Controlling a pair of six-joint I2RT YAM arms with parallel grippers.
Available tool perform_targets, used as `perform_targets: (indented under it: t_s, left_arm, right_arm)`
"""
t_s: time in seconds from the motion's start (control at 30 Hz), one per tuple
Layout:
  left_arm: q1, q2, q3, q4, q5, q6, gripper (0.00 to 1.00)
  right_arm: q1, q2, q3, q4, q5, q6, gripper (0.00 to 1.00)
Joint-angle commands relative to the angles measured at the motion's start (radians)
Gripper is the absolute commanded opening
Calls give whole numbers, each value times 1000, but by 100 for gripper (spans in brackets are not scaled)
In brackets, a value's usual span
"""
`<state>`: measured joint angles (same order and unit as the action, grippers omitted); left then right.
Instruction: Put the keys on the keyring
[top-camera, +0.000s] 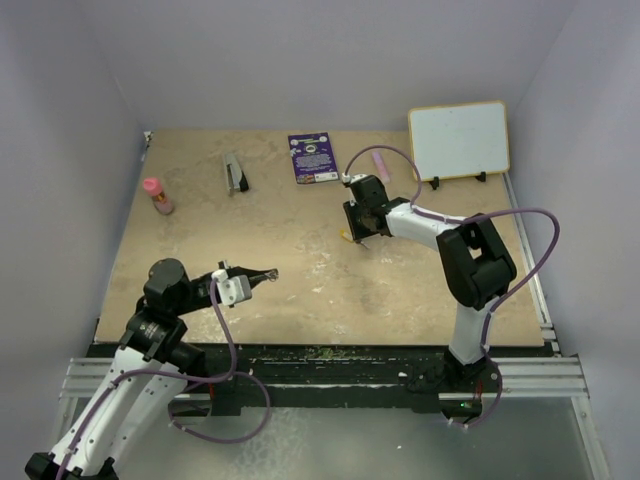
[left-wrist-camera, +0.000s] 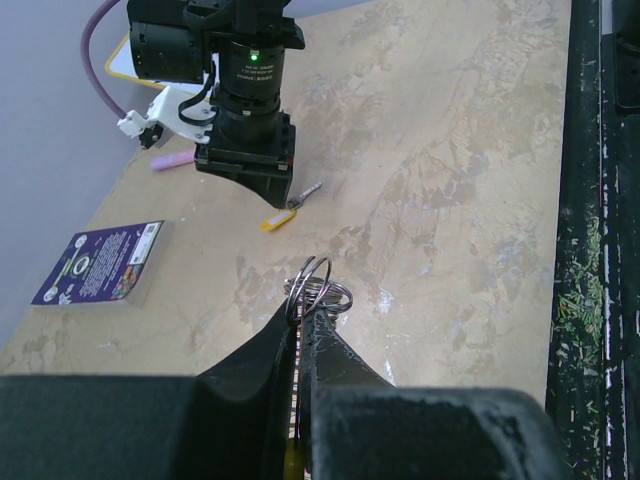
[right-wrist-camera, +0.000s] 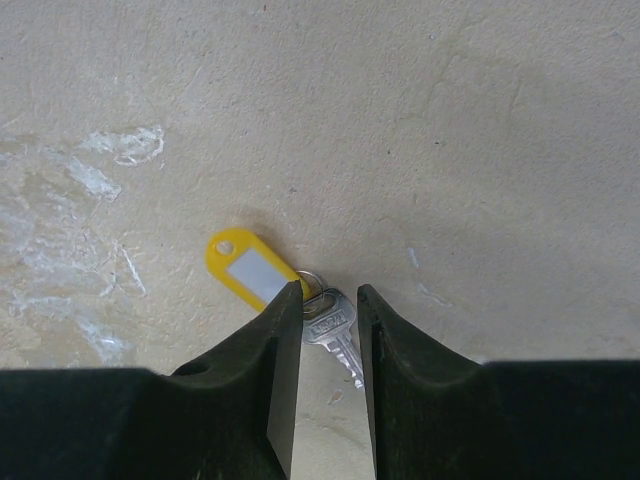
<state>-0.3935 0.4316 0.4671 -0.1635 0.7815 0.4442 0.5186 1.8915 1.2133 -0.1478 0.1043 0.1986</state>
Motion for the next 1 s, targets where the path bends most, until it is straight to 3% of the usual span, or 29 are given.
perform_targets:
  t_s: [0.0, 0.23, 0.5, 0.77, 0.97]
  left_arm:
    - [8, -11, -1, 62, 27, -14, 3]
    - [9, -14, -3, 64, 31, -16, 3]
    - [14, -14, -4, 67, 28, -16, 3]
    - [15, -14, -10, 74, 28, -18, 3]
    - [16, -13, -11, 76, 27, -21, 3]
  right_arm:
    - [-2, 8, 22, 20, -22, 13, 33]
    - [-3, 58, 17, 17, -38, 13, 31]
    - [-1, 55, -11, 21, -52, 26, 0]
    - [25, -106, -81, 41, 58, 37, 0]
    - [95, -252, -38, -36, 149, 10, 0]
